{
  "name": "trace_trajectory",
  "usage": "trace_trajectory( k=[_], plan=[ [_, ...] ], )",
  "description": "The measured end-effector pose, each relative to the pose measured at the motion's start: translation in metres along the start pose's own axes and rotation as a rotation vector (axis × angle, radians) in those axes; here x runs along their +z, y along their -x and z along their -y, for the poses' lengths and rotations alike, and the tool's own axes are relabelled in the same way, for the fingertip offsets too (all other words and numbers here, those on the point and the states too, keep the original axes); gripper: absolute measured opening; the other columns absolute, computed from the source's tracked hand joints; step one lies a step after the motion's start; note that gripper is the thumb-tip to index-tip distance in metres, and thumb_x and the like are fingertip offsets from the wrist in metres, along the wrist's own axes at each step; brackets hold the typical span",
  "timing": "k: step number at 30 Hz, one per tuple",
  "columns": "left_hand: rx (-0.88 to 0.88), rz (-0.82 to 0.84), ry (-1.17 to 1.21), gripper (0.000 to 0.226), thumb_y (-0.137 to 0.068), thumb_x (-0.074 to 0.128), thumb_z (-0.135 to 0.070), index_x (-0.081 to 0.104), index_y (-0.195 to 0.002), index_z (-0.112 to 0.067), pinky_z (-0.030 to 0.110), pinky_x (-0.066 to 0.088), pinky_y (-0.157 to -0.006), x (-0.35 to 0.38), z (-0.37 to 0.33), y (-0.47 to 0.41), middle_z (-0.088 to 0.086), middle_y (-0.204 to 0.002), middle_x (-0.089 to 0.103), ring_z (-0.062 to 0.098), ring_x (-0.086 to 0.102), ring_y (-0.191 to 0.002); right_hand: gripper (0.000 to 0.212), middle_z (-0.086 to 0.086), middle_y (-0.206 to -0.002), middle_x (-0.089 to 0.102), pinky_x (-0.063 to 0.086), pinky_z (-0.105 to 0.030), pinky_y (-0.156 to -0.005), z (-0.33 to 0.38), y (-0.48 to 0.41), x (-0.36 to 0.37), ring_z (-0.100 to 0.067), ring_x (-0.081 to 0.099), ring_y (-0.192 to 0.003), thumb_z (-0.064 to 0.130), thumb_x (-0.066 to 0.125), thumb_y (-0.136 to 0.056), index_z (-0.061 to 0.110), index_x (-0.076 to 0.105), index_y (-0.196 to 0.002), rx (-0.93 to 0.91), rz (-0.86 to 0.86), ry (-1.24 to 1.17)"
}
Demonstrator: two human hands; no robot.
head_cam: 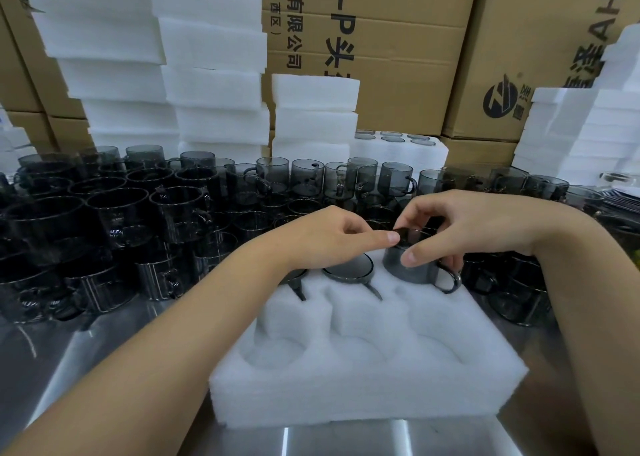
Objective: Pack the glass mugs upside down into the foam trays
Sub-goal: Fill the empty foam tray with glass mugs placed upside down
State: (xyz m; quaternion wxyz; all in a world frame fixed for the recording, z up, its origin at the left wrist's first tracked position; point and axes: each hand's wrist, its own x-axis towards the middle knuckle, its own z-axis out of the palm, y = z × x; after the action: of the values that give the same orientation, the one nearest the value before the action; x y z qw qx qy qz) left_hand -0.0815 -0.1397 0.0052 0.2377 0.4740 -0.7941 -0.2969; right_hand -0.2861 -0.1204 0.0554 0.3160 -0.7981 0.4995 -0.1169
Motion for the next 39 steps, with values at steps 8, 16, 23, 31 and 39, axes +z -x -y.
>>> trace_trajectory(
  k=[8, 16, 23, 31, 39],
  plan=[
    [0.004, 0.061, -0.016, 0.029, -0.075, 0.067, -0.061, 0.072, -0.092, -0.038, 0.022, 0.049, -0.089, -0.001, 0.002, 0.0, -0.018, -0.095, 0.071, -0.002, 0.064, -0.093, 0.052, 0.017, -0.097, 0.064, 0.043, -0.022, -0.059, 0.002, 0.001, 0.002, 0.002, 0.057, -0.062, 0.066, 0.076, -0.044, 0.047, 0.063, -0.091, 0.035, 0.052, 0.124],
    [0.012, 0.08, -0.012, 0.027, -0.074, 0.069, -0.061, 0.071, -0.09, -0.039, 0.017, 0.047, -0.078, -0.001, 0.002, 0.001, -0.022, -0.087, 0.071, -0.006, 0.064, -0.082, 0.044, 0.012, -0.078, 0.065, 0.048, -0.017, -0.056, -0.005, 0.002, -0.005, -0.005, 0.061, -0.061, 0.073, 0.058, -0.06, 0.04, 0.07, -0.087, 0.039, -0.063, 0.053],
    [0.01, 0.091, 0.008, 0.026, -0.072, 0.071, -0.06, 0.07, -0.088, -0.039, 0.016, 0.044, -0.071, -0.001, 0.0, 0.002, -0.021, -0.082, 0.071, -0.008, 0.062, -0.073, 0.015, 0.001, -0.065, 0.069, 0.046, -0.018, -0.047, -0.013, 0.0, -0.008, -0.01, 0.064, -0.056, 0.025, 0.071, -0.083, 0.014, 0.069, -0.073, 0.143, -0.122, 0.094],
    [0.005, 0.093, -0.026, 0.029, -0.073, 0.076, -0.051, 0.069, -0.095, -0.033, 0.033, 0.054, -0.09, 0.002, -0.001, 0.003, -0.013, -0.088, 0.073, 0.005, 0.068, -0.085, 0.017, 0.006, -0.056, 0.063, 0.042, -0.016, -0.044, -0.01, -0.004, -0.004, -0.006, 0.052, -0.049, 0.029, 0.073, -0.08, 0.013, 0.07, -0.075, 0.211, -0.08, 0.249],
    [-0.002, 0.099, -0.054, 0.03, -0.073, 0.075, -0.053, 0.069, -0.095, -0.034, 0.025, 0.054, -0.084, 0.002, -0.001, 0.001, -0.016, -0.089, 0.072, 0.001, 0.067, -0.083, 0.023, 0.012, -0.047, 0.054, 0.039, -0.022, -0.05, -0.003, -0.005, 0.002, -0.011, 0.047, -0.049, 0.035, 0.075, -0.078, 0.018, 0.066, -0.066, 0.214, -0.171, 0.389]
  ],
)
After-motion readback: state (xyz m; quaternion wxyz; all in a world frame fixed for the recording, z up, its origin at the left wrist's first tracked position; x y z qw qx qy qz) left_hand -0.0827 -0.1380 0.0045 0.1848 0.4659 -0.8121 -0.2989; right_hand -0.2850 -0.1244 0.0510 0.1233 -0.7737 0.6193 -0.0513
